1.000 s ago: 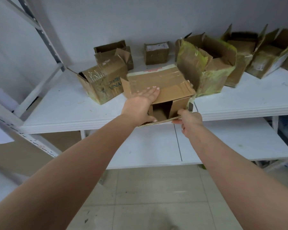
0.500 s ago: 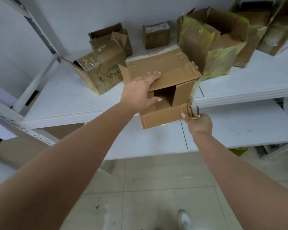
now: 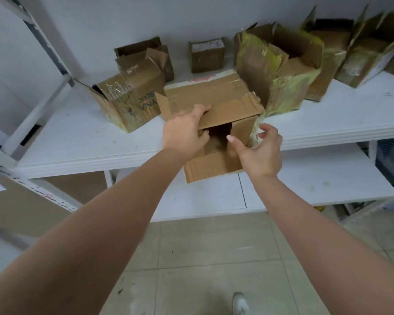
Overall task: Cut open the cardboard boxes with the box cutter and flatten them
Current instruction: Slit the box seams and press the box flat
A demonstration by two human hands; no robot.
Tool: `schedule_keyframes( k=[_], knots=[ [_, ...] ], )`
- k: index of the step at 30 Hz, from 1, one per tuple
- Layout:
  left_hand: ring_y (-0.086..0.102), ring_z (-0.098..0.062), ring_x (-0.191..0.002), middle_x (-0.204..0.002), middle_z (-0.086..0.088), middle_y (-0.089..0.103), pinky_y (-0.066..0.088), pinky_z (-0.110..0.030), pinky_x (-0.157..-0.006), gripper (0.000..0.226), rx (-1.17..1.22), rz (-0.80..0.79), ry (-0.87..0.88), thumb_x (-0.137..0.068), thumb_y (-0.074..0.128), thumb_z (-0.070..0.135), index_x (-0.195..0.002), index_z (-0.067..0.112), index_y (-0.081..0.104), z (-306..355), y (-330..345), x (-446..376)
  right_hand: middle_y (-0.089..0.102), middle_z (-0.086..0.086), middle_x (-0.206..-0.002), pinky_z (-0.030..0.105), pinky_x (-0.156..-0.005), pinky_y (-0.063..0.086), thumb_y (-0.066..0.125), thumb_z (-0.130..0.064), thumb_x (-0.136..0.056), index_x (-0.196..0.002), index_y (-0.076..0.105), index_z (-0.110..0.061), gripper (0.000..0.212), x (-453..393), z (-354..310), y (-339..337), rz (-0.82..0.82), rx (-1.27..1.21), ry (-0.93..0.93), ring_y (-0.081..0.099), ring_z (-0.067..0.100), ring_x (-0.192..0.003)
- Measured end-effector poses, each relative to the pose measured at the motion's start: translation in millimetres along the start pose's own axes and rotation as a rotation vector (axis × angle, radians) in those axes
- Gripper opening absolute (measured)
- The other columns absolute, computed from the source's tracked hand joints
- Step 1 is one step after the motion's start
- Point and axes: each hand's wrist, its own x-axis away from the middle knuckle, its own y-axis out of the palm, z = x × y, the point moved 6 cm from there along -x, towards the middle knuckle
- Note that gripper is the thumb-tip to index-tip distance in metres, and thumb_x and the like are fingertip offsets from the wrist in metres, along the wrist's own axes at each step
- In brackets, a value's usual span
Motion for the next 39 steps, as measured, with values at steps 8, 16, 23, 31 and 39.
schedule_keyframes(
  k=[8,16,23,31,39],
  knots=[
    [0.036,-0.024,-0.136,-0.148,-0.006,0.041,0.027,-0.037,-0.114,0.076,0.028,-0.133,0.146,-0.078,0.058,0.032,-0.147,0.018,0.03,-5.2,-1.8,7.2,0.05,-0.007,-0.129,0.03,-0.076,0.04,0.074,-0.047,-0.073,-0.131,0.039,-0.022,0.073,-2.9,-11.0,3.6,-0.073,0.09,-0.055,0.058,0.021,-0.107],
    [-0.01,-0.024,-0.147,-0.16,-0.011,-0.007,-0.001,-0.046,-0.118,0.103,-0.107,-0.114,0.183,-0.076,0.067,0.032,-0.153,0.01,0.002,-32.4,-32.7,27.6,0.063,-0.006,-0.102,0.038,-0.081,0.052,0.061,-0.013,-0.083,-0.119,0.054,-0.03,0.04,-15.6,1.2,-12.1,-0.121,-0.016,-0.076,0.062,0.023,-0.094],
    [-0.01,-0.029,-0.147,-0.159,-0.016,-0.006,0.0,-0.047,-0.116,0.104,-0.252,0.031,0.073,-0.074,0.071,0.035,-0.151,0.005,0.008,-46.3,-47.8,42.7,0.066,0.004,-0.1,0.033,-0.08,0.048,0.064,-0.016,-0.086,-0.111,0.06,-0.018,0.026,-28.4,0.9,-0.7,-0.117,-0.108,-0.033,0.06,0.024,-0.089],
    [0.039,-0.024,-0.134,-0.157,-0.003,0.022,0.039,-0.042,-0.107,0.094,0.289,-0.138,-0.196,-0.085,0.061,0.012,-0.152,0.021,-0.004,-83.2,-20.8,55.8,0.064,0.008,-0.105,0.025,-0.074,0.04,0.065,-0.011,-0.085,-0.114,0.059,-0.012,0.03,-37.8,-4.6,-3.5,-0.131,-0.177,-0.022,0.059,0.024,-0.092],
    [0.055,-0.033,-0.112,-0.142,-0.018,0.043,0.045,-0.038,-0.093,0.08,0.078,-0.116,-0.194,-0.088,0.042,-0.005,-0.152,0.008,-0.003,-46.6,-17.4,43.7,0.066,0.002,-0.106,0.034,-0.092,0.046,0.054,-0.022,-0.091,-0.109,0.064,-0.013,0.022,-56.8,-34.0,-28.9,-0.143,-0.341,-0.188,0.058,0.016,-0.1]
  ],
)
